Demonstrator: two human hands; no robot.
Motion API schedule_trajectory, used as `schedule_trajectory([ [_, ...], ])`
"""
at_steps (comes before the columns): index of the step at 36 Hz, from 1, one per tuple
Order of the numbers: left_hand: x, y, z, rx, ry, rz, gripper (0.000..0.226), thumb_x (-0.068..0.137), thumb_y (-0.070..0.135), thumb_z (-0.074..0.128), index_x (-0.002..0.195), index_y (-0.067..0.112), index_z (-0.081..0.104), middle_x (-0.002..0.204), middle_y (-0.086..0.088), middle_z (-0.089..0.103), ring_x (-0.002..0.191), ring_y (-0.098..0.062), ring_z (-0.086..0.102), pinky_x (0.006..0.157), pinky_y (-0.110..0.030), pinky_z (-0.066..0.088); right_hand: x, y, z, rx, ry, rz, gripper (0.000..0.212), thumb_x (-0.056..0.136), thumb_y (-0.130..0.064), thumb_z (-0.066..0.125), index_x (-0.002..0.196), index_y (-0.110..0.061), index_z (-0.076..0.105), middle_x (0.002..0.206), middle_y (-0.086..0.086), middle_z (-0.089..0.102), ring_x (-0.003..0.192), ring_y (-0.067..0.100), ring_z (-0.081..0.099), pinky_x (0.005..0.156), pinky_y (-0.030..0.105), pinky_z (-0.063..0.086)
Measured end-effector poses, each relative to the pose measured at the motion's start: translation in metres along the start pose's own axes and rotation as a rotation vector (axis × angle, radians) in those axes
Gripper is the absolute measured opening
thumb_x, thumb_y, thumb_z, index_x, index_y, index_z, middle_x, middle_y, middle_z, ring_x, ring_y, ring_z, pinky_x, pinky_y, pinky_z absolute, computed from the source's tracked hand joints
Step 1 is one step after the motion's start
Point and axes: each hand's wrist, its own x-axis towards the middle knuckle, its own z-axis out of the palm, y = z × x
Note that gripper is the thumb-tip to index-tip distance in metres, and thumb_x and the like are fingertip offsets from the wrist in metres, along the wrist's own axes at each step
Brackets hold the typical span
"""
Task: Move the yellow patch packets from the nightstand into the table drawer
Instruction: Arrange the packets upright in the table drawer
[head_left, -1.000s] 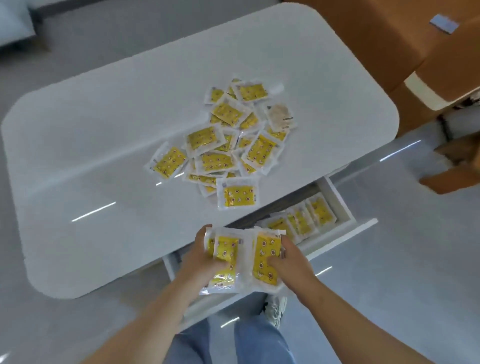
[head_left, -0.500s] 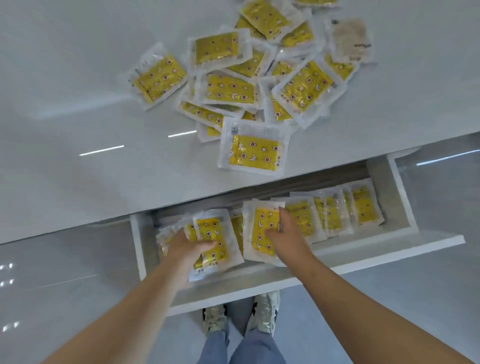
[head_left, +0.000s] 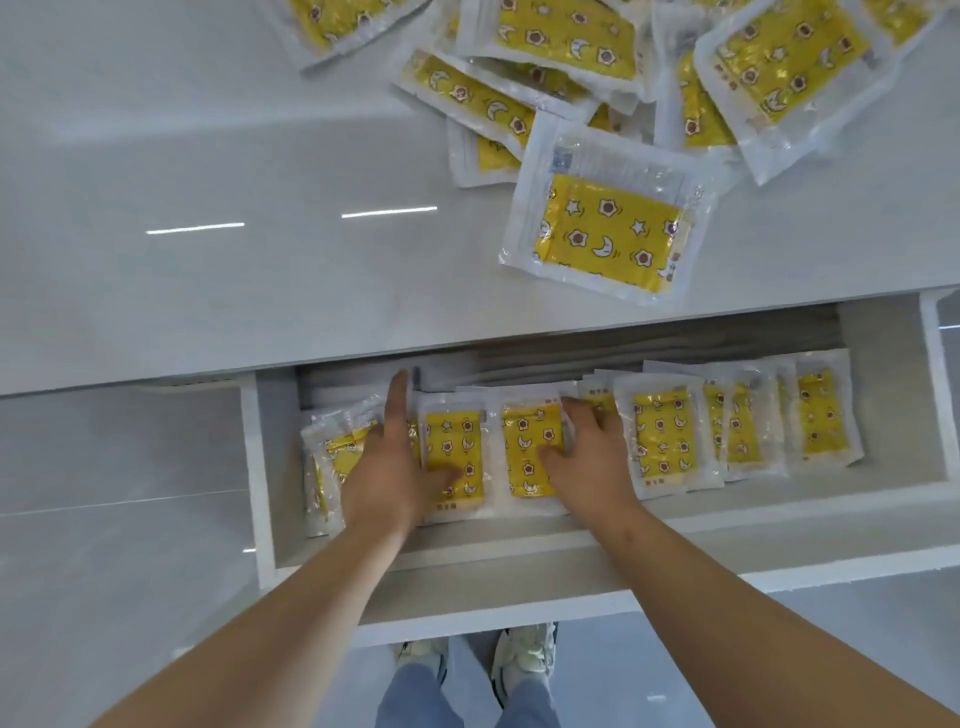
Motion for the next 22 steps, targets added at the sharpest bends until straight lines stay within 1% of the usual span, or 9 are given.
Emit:
schedule_trajectory([
  [2, 0.002, -0.002, -0.001, 0.051, -0.044, 0.031, 0.102, 0.073, 0.034, 0.077, 0.143, 0.044, 0.004, 0.134, -0.008, 0.051, 0.103, -0.027, 0.060, 0.066, -0.030, 0.046, 0.000, -0.001, 0.001, 0.009, 0.018, 0.001, 0.055, 0.087, -0.011, 0.060, 0.137, -0.019, 0.040, 0.143, 0.007, 0.029, 0.130, 0.022, 0.033, 0.107, 0.027, 0.029],
  [5, 0.004, -0.006, -0.005, 0.105, -0.084, 0.037, 0.088, 0.071, 0.044, 0.075, 0.139, 0.041, 0.019, 0.134, -0.004, 0.051, 0.105, -0.025, 0.060, 0.080, -0.036, 0.052, 0.001, -0.001, -0.001, 0.036, -0.006, 0.022, 0.052, 0.087, -0.009, 0.059, 0.136, -0.017, 0.041, 0.144, 0.005, 0.029, 0.129, 0.021, 0.036, 0.103, 0.027, 0.032],
  [7, 0.004, -0.007, -0.007, 0.147, -0.079, 0.044, 0.083, 0.072, 0.049, 0.073, 0.138, 0.040, 0.023, 0.129, -0.003, 0.055, 0.103, -0.024, 0.060, 0.078, -0.035, 0.053, 0.002, -0.001, -0.003, 0.025, -0.018, 0.025, 0.052, 0.088, -0.009, 0.059, 0.136, -0.017, 0.041, 0.144, 0.004, 0.030, 0.128, 0.021, 0.039, 0.101, 0.029, 0.035],
  [10, 0.003, -0.009, -0.007, 0.132, -0.059, 0.044, 0.081, 0.072, 0.047, 0.073, 0.137, 0.035, 0.027, 0.122, -0.003, 0.059, 0.103, -0.024, 0.059, 0.075, -0.032, 0.051, 0.004, -0.002, -0.003, 0.027, -0.037, 0.034, 0.051, 0.088, -0.011, 0.059, 0.136, -0.017, 0.040, 0.141, 0.004, 0.036, 0.123, 0.023, 0.045, 0.098, 0.034, 0.040],
  [15, 0.002, -0.011, -0.008, 0.016, -0.093, 0.104, 0.071, 0.080, 0.038, 0.070, 0.138, 0.024, 0.033, 0.128, 0.000, 0.055, 0.112, -0.021, 0.053, 0.088, -0.032, 0.045, 0.004, 0.000, -0.001, 0.063, -0.037, 0.043, 0.049, 0.089, -0.010, 0.058, 0.134, -0.017, 0.041, 0.130, 0.006, 0.051, 0.110, 0.025, 0.055, 0.092, 0.038, 0.049],
  [16, 0.002, -0.012, -0.010, -0.038, -0.103, 0.105, 0.064, 0.085, 0.035, 0.065, 0.139, 0.024, 0.033, 0.126, 0.003, 0.054, 0.108, -0.019, 0.054, 0.087, -0.030, 0.044, 0.004, 0.000, -0.001, 0.075, -0.039, 0.045, 0.047, 0.089, -0.010, 0.058, 0.133, -0.017, 0.042, 0.127, 0.006, 0.053, 0.108, 0.024, 0.056, 0.090, 0.035, 0.049],
  [18, 0.000, -0.015, -0.014, -0.122, -0.125, 0.090, 0.051, 0.094, 0.025, 0.052, 0.140, 0.029, 0.031, 0.112, 0.004, 0.058, 0.090, -0.018, 0.057, 0.077, -0.029, 0.044, 0.004, 0.002, -0.003, 0.091, -0.046, 0.043, 0.043, 0.090, -0.009, 0.056, 0.131, -0.016, 0.043, 0.123, 0.005, 0.056, 0.100, 0.020, 0.055, 0.083, 0.029, 0.046],
  [21, 0.004, -0.024, -0.021, -0.099, -0.105, 0.085, 0.051, 0.096, 0.015, 0.046, 0.139, 0.035, 0.028, 0.086, -0.018, 0.066, 0.075, -0.034, 0.063, 0.062, -0.033, 0.047, 0.004, 0.001, -0.004, 0.104, -0.056, 0.032, 0.042, 0.091, -0.010, 0.055, 0.131, -0.016, 0.042, 0.122, 0.005, 0.056, 0.093, 0.014, 0.049, 0.081, 0.027, 0.042],
  [22, 0.005, -0.027, -0.022, -0.086, -0.090, 0.081, 0.052, 0.096, 0.015, 0.048, 0.139, 0.036, 0.027, 0.078, -0.018, 0.063, 0.070, -0.033, 0.062, 0.058, -0.030, 0.045, 0.003, 0.000, -0.005, 0.105, -0.059, 0.032, 0.042, 0.092, -0.010, 0.055, 0.131, -0.017, 0.042, 0.122, 0.005, 0.055, 0.095, 0.016, 0.051, 0.081, 0.027, 0.043],
])
